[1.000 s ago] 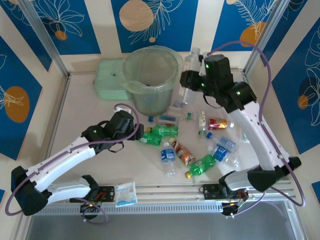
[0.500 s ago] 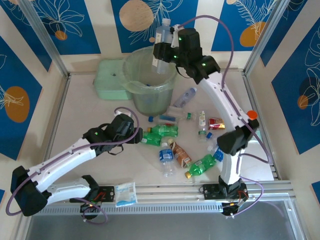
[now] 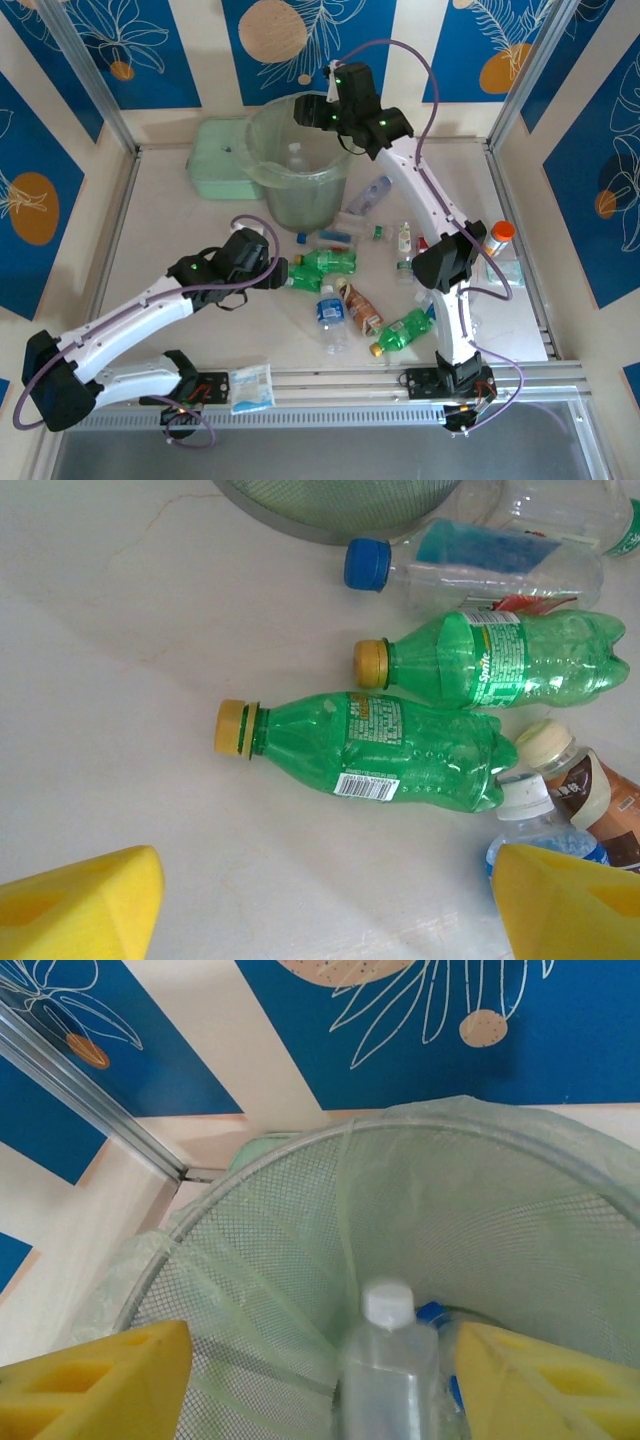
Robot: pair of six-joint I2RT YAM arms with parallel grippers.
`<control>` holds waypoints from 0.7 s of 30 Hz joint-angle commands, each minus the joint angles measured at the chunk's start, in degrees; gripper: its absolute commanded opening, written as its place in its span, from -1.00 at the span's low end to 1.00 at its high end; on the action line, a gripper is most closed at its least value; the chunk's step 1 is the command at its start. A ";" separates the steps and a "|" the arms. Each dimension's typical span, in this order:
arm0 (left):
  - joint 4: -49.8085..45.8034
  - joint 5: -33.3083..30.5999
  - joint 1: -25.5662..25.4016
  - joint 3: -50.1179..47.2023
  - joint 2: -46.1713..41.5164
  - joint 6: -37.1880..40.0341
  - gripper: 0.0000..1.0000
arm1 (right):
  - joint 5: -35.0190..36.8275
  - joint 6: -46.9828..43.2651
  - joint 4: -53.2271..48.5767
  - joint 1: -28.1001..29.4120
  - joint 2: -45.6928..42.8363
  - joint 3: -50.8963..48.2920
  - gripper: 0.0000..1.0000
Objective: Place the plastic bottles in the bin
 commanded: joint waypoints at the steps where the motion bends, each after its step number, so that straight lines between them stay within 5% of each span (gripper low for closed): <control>1: -0.77 2.87 -0.05 -0.27 1.49 0.93 0.71 | 1.49 -0.99 -0.42 -0.20 -2.76 0.80 0.46; 8: -2.29 6.86 -1.44 3.79 3.61 0.89 0.71 | 3.61 -1.76 1.62 0.19 -14.22 -8.90 0.50; 21: -4.99 2.24 -3.70 5.80 10.36 -4.06 0.90 | 11.23 0.90 -1.98 2.48 -49.13 -51.20 0.56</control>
